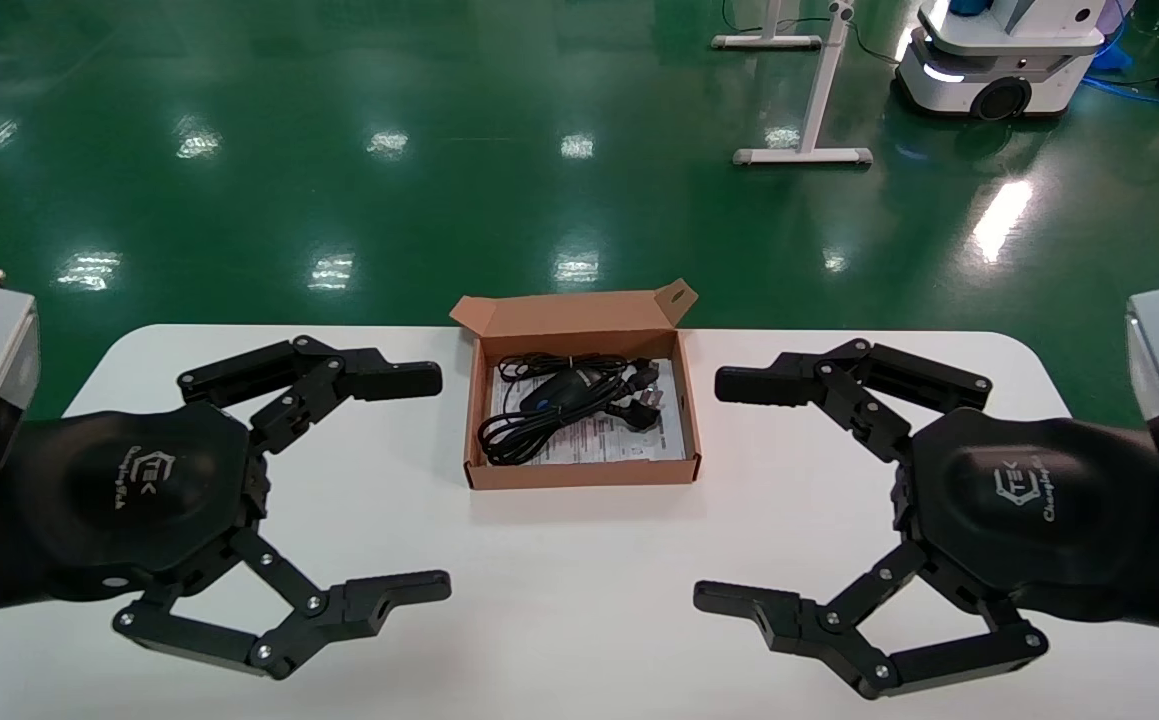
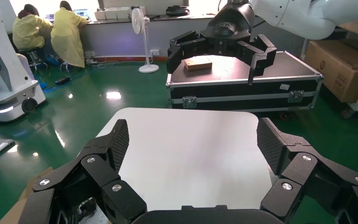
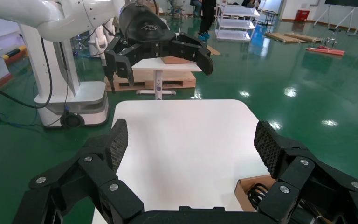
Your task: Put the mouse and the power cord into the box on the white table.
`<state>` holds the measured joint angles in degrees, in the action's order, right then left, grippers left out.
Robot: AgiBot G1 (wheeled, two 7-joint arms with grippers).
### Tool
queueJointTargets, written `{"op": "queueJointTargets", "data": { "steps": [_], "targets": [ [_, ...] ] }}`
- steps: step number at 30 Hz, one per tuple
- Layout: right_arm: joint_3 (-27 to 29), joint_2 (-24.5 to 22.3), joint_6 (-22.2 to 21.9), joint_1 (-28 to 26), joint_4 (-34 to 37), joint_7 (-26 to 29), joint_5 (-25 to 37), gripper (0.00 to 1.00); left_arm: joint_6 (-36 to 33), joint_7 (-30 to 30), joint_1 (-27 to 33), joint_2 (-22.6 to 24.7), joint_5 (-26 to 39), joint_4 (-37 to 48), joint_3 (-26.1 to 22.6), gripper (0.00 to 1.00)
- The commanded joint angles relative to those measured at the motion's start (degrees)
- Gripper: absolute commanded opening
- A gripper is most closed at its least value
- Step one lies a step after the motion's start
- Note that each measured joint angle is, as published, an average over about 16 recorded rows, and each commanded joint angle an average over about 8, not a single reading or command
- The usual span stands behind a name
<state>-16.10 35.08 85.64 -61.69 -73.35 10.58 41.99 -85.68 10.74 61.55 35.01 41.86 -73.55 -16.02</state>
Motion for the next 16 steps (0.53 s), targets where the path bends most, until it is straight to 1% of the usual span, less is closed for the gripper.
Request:
{"op": "queueJointTargets", "data": {
  "steps": [1, 16],
  "targets": [
    [0.0, 0.0, 0.0, 0.0, 0.0, 0.0, 0.0, 1.0, 0.0, 0.0, 0.0, 0.0, 0.0, 0.0, 0.0, 1.0],
    [0.0, 0.0, 0.0, 0.0, 0.0, 0.0, 0.0, 1.0, 0.0, 0.0, 0.0, 0.0, 0.0, 0.0, 0.0, 1.0]
  ]
}}
